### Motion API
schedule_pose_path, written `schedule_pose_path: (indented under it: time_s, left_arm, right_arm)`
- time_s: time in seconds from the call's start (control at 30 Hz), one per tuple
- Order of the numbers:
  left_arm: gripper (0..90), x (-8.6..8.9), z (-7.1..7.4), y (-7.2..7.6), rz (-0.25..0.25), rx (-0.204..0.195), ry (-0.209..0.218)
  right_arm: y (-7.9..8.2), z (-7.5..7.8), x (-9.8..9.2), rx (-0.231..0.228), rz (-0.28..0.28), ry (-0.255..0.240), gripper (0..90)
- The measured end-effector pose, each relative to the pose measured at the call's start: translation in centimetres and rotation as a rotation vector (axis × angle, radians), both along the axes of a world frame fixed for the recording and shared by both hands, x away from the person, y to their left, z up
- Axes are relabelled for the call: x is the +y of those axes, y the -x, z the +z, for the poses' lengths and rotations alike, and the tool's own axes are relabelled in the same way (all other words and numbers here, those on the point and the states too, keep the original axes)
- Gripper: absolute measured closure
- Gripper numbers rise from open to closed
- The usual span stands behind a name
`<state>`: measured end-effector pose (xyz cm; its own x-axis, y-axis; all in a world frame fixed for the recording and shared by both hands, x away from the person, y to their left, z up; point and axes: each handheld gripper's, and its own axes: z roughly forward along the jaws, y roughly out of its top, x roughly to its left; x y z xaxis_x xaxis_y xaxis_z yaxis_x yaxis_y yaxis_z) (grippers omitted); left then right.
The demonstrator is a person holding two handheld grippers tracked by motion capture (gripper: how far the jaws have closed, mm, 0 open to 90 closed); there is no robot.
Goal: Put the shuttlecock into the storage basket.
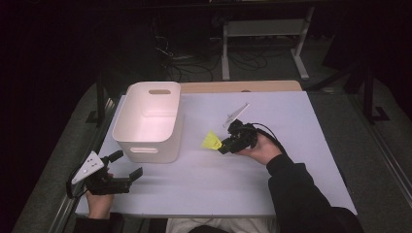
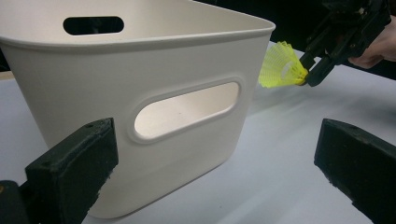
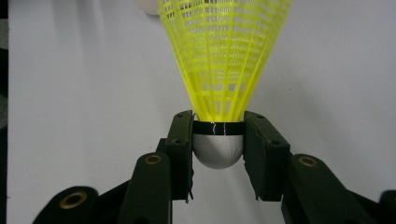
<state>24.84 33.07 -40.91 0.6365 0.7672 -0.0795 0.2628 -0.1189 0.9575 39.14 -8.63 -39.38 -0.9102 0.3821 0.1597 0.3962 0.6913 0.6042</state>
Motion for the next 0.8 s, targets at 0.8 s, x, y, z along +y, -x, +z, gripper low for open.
schedule_pose_path:
  time_s: [0.8]
  left_arm:
    - [0.0, 0.0, 0.0, 0.0, 0.002, 0.001, -0.001]
  right_arm:
    - [-0.4, 6.1, -0.8, -0.085, -0.008, -0.069, 63.1]
